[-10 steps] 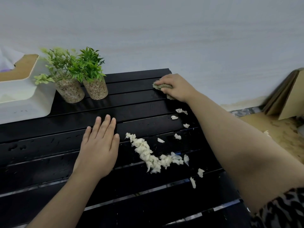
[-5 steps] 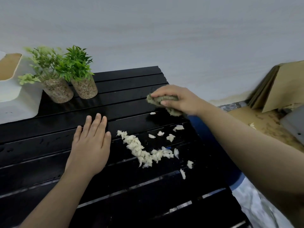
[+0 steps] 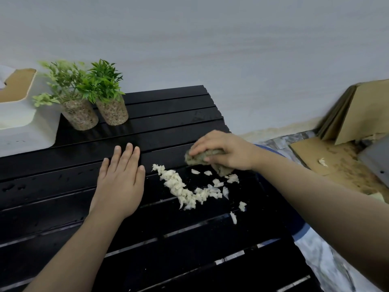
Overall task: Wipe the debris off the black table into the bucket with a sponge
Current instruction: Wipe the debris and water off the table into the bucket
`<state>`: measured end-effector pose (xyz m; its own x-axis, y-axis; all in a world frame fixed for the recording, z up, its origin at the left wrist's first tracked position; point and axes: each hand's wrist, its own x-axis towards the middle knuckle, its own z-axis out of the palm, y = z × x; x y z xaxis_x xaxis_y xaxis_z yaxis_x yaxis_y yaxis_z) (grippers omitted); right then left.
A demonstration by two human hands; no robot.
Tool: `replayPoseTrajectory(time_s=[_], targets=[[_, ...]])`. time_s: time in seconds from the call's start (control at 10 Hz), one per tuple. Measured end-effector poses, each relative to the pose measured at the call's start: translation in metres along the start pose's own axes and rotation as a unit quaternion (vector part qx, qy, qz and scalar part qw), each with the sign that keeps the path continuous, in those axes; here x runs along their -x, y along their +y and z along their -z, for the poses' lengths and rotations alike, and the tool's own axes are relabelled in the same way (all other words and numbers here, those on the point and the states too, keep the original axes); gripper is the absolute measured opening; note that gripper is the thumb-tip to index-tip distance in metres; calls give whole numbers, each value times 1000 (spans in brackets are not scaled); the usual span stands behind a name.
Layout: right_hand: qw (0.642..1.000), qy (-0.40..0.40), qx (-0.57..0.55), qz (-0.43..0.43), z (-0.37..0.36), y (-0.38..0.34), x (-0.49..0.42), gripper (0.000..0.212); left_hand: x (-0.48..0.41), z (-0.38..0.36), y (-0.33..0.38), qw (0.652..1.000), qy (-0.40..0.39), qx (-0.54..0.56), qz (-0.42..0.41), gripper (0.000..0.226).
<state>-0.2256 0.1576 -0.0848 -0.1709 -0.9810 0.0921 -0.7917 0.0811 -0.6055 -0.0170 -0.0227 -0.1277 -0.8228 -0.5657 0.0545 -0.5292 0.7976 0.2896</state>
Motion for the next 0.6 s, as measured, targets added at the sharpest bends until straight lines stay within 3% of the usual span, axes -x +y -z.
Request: replayPoseTrajectory(time_s=[0.1,0.2,0.3,0.5,0.6], targets=[[986,131,-73,-68,14,12,-22,32,0,0,-1,1000,1,-3,-1,54],[981,143,12,-131,12,29,-49,33,0,-1,-1,1000,2,-6,-4,54],[986,110,55,-112,3,27,-58,33,-1,-2,-2,1000,6,-6,-4,53],[999,-23,37,32,-23,-12,-15,32,-1,-2,-2,1000,7,-4,0,53],[999,-35,-26,-5,-15,-14,-13,33,-1,1,1,999,19,41,0,50]])
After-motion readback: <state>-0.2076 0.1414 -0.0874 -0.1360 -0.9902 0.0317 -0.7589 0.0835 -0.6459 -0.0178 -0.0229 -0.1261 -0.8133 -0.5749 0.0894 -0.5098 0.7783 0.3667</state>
